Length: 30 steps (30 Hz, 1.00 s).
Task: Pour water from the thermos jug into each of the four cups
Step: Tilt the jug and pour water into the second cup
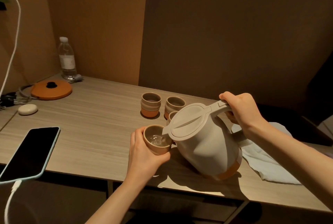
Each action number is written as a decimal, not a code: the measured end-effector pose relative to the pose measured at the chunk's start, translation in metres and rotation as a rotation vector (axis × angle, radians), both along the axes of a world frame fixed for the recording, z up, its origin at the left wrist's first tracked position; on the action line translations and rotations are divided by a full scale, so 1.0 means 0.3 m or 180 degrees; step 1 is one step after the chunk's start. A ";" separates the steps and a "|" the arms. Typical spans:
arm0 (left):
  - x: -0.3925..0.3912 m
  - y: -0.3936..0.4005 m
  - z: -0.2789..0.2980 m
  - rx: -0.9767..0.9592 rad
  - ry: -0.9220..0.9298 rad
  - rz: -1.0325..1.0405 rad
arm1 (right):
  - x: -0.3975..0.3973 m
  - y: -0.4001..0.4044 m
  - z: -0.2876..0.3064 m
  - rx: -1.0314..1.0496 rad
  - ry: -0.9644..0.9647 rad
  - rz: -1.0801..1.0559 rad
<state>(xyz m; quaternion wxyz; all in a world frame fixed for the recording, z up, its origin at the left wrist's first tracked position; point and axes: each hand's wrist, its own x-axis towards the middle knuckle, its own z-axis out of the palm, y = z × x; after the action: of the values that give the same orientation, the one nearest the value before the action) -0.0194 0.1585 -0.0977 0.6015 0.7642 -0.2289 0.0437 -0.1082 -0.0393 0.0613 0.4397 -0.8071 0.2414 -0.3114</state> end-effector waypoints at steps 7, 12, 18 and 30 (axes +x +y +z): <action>-0.002 0.002 -0.005 -0.0010 0.0019 -0.0006 | 0.004 0.006 0.001 -0.0109 0.0021 -0.0028; -0.001 0.007 -0.007 -0.0037 0.0022 -0.0020 | 0.002 0.007 -0.001 -0.0100 -0.0001 -0.0018; 0.001 0.011 -0.010 -0.0015 0.0038 -0.0009 | 0.007 0.007 -0.005 -0.0195 0.0034 0.0008; 0.000 0.009 -0.011 -0.0015 0.0053 -0.0006 | 0.004 0.003 -0.006 -0.0138 0.0030 0.0028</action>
<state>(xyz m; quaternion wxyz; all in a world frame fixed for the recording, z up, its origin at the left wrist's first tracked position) -0.0194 0.1612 -0.1011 0.6052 0.7628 -0.2245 0.0374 -0.1069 -0.0384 0.0594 0.4223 -0.8189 0.2332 -0.3109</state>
